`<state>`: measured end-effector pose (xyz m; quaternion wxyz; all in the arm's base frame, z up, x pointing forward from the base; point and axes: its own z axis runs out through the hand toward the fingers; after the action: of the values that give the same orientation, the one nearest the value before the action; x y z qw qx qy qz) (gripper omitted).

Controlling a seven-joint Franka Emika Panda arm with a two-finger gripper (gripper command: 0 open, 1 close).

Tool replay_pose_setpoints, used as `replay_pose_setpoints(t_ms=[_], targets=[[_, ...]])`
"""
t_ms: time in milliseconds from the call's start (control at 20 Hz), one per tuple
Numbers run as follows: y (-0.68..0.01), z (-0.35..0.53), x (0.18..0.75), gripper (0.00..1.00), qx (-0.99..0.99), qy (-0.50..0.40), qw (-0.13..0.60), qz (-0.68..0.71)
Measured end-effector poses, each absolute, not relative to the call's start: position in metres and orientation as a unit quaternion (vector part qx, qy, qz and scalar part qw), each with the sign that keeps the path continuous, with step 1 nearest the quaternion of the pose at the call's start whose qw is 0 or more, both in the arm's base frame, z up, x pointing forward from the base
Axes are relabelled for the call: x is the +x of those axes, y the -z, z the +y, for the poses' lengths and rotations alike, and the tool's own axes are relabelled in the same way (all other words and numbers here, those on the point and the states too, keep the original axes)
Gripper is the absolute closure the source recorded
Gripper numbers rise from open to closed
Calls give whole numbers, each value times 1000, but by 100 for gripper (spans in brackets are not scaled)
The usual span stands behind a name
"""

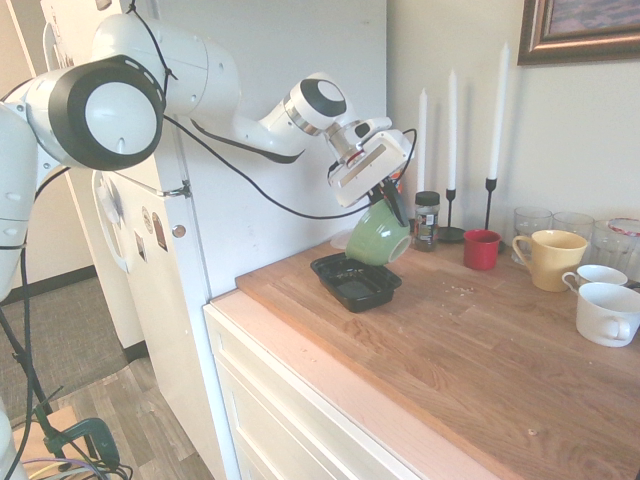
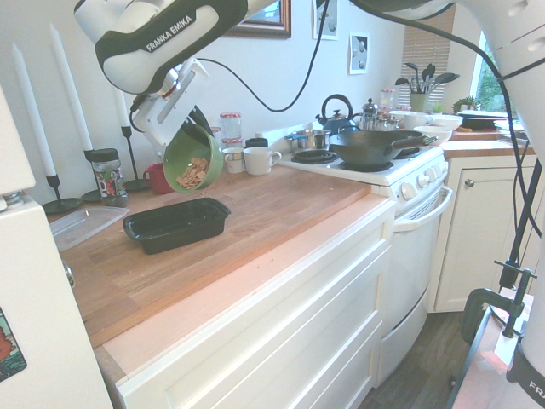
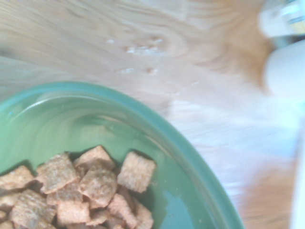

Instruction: Pour the cereal into the box

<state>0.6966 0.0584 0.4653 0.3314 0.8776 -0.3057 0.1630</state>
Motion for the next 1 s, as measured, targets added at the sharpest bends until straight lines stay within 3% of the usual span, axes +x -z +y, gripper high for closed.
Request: replay_pose_setpoints(t_ms=[250, 1000], targets=[[-454, 66, 705, 100, 855, -203, 399, -263], [-428, 104, 698, 100, 794, -266, 512, -193]])
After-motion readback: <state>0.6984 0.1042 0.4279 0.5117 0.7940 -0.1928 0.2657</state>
